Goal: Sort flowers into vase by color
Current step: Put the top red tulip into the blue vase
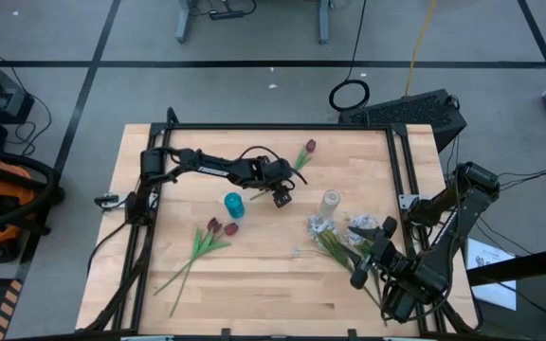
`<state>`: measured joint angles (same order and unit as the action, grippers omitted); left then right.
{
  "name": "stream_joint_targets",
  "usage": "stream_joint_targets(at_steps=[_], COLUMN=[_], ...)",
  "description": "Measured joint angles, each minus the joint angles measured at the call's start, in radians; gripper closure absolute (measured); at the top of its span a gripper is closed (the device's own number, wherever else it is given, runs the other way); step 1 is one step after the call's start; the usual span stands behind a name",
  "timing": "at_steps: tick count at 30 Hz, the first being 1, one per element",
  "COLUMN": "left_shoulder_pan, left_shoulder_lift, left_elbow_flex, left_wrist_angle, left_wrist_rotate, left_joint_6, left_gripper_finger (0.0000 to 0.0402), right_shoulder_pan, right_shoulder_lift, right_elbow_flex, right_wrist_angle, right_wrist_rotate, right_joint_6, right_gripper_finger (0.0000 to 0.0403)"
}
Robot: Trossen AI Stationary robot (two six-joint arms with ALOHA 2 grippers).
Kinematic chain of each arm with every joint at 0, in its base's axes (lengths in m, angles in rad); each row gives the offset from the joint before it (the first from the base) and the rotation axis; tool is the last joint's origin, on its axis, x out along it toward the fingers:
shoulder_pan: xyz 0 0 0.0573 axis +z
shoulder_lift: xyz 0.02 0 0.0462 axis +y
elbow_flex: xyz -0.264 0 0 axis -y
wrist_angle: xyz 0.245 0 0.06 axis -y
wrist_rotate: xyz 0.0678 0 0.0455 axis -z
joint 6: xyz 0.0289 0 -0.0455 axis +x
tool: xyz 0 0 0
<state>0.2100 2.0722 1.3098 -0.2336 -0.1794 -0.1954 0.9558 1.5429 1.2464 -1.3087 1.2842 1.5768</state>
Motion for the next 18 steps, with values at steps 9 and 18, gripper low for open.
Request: stream_joint_targets(at_steps=[9,18], left_shoulder_pan=[0.01,0.017], left_shoulder_lift=[0.003,0.029], left_elbow_flex=[0.0,0.005], left_wrist_angle=[0.001,-0.002], left_wrist_rotate=[-0.006,0.056], left_joint_6=[0.037,0.042], left_gripper_finger=[0.0166,0.0254], right_shoulder_pan=[-0.001,-0.001], right_shoulder_lift=[0.0,0.0], right_elbow_flex=[0.0,-0.001], right_wrist_angle=[0.01,0.014], right_wrist_rotate=[0.005,0.007], right_joint_6=[0.0,0.0], right_gripper_finger=[0.0179,0.0179])
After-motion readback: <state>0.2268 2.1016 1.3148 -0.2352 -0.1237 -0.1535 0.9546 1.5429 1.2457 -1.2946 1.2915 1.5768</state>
